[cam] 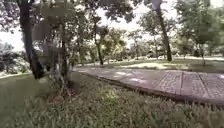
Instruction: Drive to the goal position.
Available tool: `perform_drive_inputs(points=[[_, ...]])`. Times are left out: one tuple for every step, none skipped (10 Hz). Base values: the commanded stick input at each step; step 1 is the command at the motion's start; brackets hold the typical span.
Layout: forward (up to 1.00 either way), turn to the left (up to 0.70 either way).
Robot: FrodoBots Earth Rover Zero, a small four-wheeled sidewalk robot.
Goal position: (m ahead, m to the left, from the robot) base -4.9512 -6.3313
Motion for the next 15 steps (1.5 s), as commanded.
perform_drive_inputs(points=[[1.0,-0.27],[1.0,-0.27],[1.0,-0.08],[1.0,0.0],[1.0,0.0],[1.0,0.0],[1.0,0.0],[1.0,0.0],[1.0,0.0],[1.0,0.0],[1.0,0.0],[1.0,0.0],[1.0,0.0],[1.0,0.0],[1.0,0.0]])
